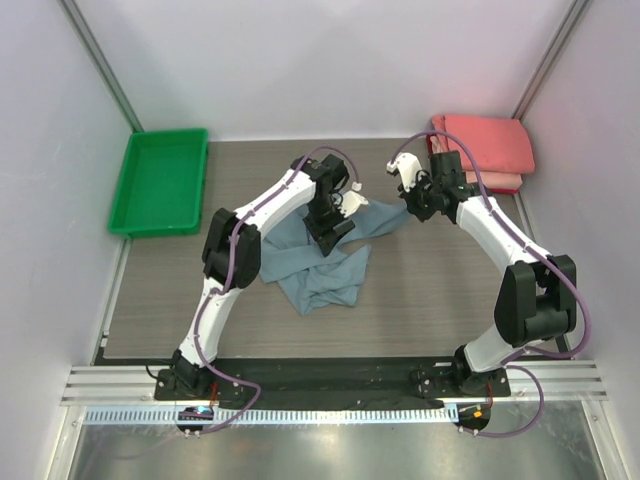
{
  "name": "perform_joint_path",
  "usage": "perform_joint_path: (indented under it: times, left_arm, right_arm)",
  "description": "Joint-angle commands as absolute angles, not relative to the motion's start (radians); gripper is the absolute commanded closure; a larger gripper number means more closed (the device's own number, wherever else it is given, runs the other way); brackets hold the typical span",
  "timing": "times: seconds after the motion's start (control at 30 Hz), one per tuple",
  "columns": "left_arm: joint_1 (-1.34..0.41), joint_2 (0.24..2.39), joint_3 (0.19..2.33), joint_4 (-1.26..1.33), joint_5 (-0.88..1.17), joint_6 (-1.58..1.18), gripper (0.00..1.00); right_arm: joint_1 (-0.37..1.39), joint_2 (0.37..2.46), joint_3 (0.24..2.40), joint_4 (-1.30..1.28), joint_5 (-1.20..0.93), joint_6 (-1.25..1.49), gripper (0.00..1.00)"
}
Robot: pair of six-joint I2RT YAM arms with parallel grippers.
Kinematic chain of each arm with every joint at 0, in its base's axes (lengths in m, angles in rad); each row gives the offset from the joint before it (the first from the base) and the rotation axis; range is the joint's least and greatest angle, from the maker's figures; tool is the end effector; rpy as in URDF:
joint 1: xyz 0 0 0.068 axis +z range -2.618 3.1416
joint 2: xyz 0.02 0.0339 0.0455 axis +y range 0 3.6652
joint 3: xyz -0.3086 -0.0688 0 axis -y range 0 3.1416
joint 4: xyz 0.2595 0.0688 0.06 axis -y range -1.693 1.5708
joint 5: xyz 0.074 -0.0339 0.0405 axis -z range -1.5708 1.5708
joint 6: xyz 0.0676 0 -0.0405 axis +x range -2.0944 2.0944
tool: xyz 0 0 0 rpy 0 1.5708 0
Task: Fold and stack the t-shirts
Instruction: Flatten the tshirt out
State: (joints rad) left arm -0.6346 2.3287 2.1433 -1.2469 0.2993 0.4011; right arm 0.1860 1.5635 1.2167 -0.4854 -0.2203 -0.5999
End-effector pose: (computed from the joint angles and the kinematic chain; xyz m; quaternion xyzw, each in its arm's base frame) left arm 0.4048 -0.3228 0.2115 0.4973 0.8520 -0.1557 0.0506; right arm 0.3672 0.0841 0.2868 -0.3916 0.8411 0.0266 0.3722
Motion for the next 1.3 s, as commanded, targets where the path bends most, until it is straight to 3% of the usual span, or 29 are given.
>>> perform_joint_path:
  times: [0.0,0.17,0.2,0.23,0.27,0.47,0.6,0.8,1.0,1.27]
  left_arm:
    - [-0.634,2.295,2.089,-1.265,0.385,0.399,0.39]
    - [-0.637,2.321,2.074,-1.311,0.416,0.368,0.44]
    - [-0.635,2.325,2.082,-1.318,0.419,0.367,0.5]
    - [-0.635,2.333,2.092,-1.322,0.416,0.365,0.74]
    - [-0.634,2.335,2.108,-1.339,0.408,0.362,0.83]
    - [-0.582,2.179,2.235,-1.385,0.328,0.348,0.99]
    - [-0.499,1.964,2.077,-1.387,0.235,0.394,1.0]
    - [-0.306,1.652,1.56,-1.347,0.052,0.529,0.99]
    - [-0.147,1.398,1.2,-1.2,-0.06,0.701,0.96]
    - [0.069,1.316,0.954,-1.131,-0.204,0.854,0.93]
  right_arm:
    - [0.181,1.52,1.229,-0.459,-0.212,-0.607,0.99]
    - [0.181,1.532,1.232,-0.459,-0.216,-0.607,0.99]
    - [0.181,1.537,1.238,-0.459,-0.224,-0.606,0.99]
    - [0.181,1.542,1.242,-0.459,-0.229,-0.603,0.99]
    - [0.181,1.549,1.247,-0.457,-0.229,-0.598,0.99]
    - [0.181,1.582,1.298,-0.457,-0.247,-0.58,0.99]
    - [0.181,1.569,1.315,-0.445,-0.23,-0.565,0.99]
    - [0.181,1.493,1.292,-0.373,-0.184,-0.5,0.99]
    - [0.181,1.465,1.356,-0.365,-0.187,-0.425,0.99]
    - [0.179,1.493,1.393,-0.351,-0.152,-0.41,0.99]
